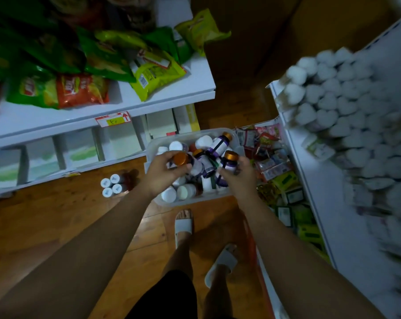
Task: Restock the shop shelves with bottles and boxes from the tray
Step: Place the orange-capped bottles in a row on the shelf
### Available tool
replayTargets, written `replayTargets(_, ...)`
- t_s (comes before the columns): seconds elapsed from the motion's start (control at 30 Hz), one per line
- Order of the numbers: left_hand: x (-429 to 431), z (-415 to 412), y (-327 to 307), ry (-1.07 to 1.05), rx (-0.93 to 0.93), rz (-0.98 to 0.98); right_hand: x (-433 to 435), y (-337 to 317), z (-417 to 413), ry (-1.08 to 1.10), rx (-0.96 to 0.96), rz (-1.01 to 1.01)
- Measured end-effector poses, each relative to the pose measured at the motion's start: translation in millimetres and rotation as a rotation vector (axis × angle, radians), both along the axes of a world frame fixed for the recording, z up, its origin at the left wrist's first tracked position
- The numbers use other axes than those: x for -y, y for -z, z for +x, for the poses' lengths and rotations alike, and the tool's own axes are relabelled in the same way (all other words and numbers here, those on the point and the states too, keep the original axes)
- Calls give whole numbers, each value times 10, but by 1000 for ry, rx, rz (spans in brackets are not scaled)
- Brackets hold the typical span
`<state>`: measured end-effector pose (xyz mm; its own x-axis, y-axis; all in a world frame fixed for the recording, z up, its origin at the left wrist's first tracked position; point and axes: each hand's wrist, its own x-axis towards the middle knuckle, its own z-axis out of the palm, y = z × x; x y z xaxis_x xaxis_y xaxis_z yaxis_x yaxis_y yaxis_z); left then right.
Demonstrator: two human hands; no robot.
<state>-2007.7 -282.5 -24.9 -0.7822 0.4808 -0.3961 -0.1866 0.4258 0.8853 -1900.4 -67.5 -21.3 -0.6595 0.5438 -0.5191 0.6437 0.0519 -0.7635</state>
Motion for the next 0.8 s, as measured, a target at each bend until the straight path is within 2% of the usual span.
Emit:
replayTargets(0.13, -267, -117, -692, -241, 329, 386, -12, -775, 57, 125, -202, -139)
replayTargets(0.27, -704, -95, -1478, -189, 395, 566, -129, -1566, 348, 238, -401, -188)
replayTargets(0.37, -1059, 100, -1959, -114, 391, 597, -252, -2073, 686, 383, -511, -210)
replayTargets(0.53, -1565, 723, -2633, 59, 452, 614, -403, -2690, 1424, 553, -597, -125)
replayTargets(0.8, -1849, 2289, -3475, 346, 435, 612, -273, -3256, 2970, 714, -750, 9)
